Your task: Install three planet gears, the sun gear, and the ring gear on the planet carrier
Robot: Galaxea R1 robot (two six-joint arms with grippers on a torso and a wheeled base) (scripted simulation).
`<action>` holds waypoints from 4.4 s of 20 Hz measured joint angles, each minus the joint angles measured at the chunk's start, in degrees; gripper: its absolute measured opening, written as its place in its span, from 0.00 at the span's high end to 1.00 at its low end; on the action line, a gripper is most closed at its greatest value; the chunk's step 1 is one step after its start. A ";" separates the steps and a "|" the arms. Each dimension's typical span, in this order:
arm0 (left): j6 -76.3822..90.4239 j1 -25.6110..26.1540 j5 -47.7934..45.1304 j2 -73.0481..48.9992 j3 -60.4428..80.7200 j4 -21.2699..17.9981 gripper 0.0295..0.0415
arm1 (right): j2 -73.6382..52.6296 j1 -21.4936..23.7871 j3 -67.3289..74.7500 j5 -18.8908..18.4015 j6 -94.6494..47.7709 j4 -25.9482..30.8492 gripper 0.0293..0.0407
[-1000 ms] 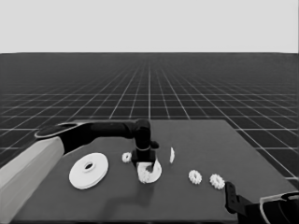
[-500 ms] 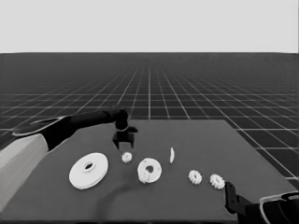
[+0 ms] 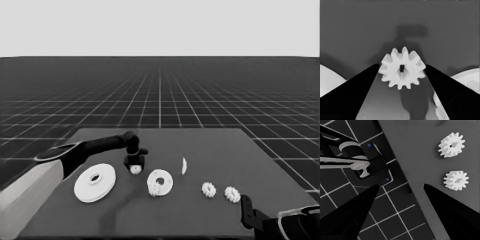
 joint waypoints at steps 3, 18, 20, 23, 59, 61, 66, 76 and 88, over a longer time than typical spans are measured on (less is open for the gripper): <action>0.04 -0.01 -0.04 -0.05 -0.10 0.07 0.86 | 0.00 0.00 0.00 0.00 0.00 0.00 0.19; -4.56 -9.87 6.54 -3.59 9.36 -7.48 0.86 | 0.00 0.00 0.00 0.00 0.00 0.00 0.19; -4.55 -9.94 6.59 -3.58 9.35 -7.57 0.86 | 0.00 0.00 0.00 0.00 0.00 0.00 0.19; -13.24 -9.64 7.66 7.38 7.20 -6.68 0.86 | 0.00 0.00 0.00 0.00 0.00 0.00 0.19; -14.23 -9.54 7.78 10.88 4.57 -6.50 0.25 | 0.00 0.00 0.00 0.00 0.00 0.00 0.19; 13.32 -14.04 -11.46 -4.33 31.02 -2.66 0.06 | 0.00 0.00 0.00 0.00 0.00 0.00 0.19; 69.66 -26.98 -37.99 -60.11 84.07 2.62 0.24 | 0.00 0.00 0.00 0.00 0.00 0.00 0.19; 73.95 -27.95 -40.00 -64.21 88.07 3.03 0.25 | 17.14 19.05 -38.39 -14.89 37.28 28.75 0.19; 73.98 -27.95 -40.01 -64.23 88.09 3.03 0.25 | 22.68 6.18 -49.01 -7.42 36.78 19.38 0.19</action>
